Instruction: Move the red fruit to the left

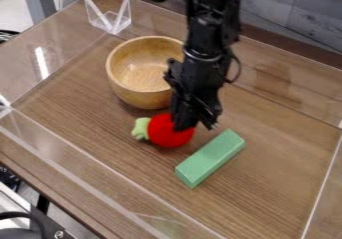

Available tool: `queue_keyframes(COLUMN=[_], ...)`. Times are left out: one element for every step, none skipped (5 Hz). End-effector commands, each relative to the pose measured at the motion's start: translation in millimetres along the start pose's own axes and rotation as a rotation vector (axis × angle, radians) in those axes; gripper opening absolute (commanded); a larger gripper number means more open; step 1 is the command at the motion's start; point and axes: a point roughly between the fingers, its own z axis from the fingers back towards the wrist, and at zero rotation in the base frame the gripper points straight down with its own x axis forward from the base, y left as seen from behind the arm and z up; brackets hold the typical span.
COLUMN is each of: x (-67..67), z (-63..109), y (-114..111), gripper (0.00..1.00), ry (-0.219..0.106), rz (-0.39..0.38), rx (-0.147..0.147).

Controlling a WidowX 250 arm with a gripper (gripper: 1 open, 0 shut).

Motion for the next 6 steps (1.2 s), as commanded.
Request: queue_keyframes(x=[8.6, 8.6, 8.1, 4.7, 2.5, 5.9], z=[10.3, 8.2, 7.1, 11.1, 12.0, 9.3], y=[-4, -5, -4, 5, 12, 9], gripper=[0.00, 1.00, 1.00, 1.00, 1.00, 1.00], ry=[-0.043, -0.033, -0.027, -0.021, -0.008, 0.002], rz=[-0.082, -0.024, 0.039, 0.061, 0.076, 0.068], rx=[0.029, 0.010, -0.011, -0.016, -0.016, -0.020])
